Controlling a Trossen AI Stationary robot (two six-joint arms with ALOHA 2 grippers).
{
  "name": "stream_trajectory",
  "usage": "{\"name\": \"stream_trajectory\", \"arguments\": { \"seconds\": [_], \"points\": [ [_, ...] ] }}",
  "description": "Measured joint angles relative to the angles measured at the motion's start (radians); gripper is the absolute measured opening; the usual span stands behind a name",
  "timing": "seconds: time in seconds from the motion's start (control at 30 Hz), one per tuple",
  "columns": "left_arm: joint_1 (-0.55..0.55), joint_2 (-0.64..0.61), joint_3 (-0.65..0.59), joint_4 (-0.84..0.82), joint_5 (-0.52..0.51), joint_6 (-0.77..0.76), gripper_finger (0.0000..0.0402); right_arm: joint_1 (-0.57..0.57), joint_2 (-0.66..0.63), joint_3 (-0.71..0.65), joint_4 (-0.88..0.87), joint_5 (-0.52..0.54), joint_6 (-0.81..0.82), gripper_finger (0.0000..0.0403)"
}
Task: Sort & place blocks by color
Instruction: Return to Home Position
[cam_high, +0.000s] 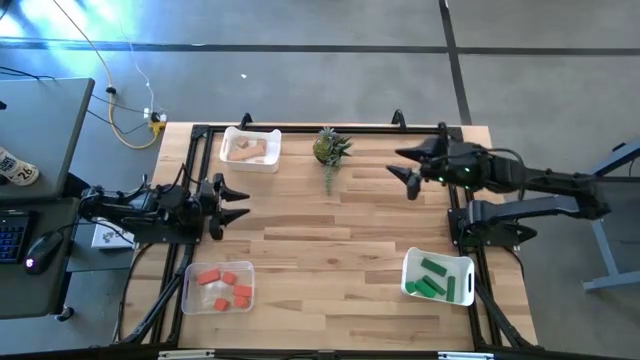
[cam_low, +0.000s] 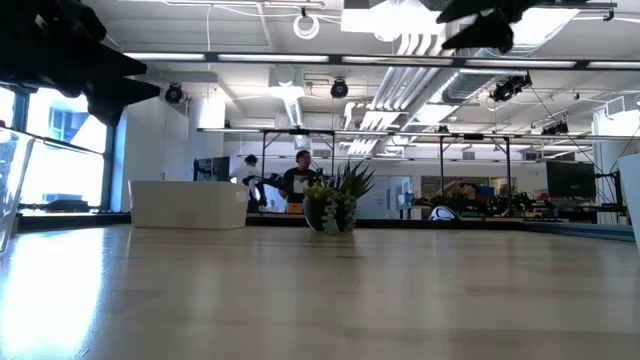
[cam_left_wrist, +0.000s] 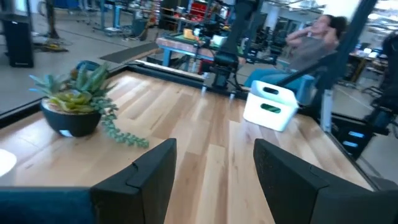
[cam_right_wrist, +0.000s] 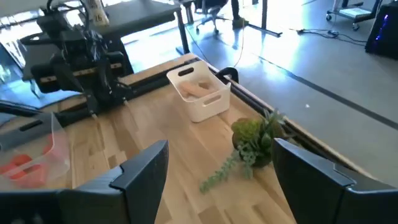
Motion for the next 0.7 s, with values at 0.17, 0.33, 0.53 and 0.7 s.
{"name": "stream_trajectory", "arguments": {
  "seconds": [0.17,0.33,0.53,0.7],
  "points": [
    [0.031,0.0,0.0,-0.008,-0.036,-0.008,0.0202,0.0,-0.173,-0.186,0.071,-0.001,0.039,0.027],
    [0.059,0.0,0.0,-0.008,-0.055,-0.008,0.0202,0.001,-0.301,-0.345,0.154,-0.001,0.072,0.027],
    [0.078,0.0,0.0,-0.008,-0.134,-0.033,0.0202,0.001,-0.412,-0.532,0.308,-0.07,0.095,0.027],
    [0.081,0.0,0.0,-0.008,-0.164,-0.078,0.0202,0.001,-0.47,-0.65,0.405,-0.127,0.131,0.027]
  ]
}}
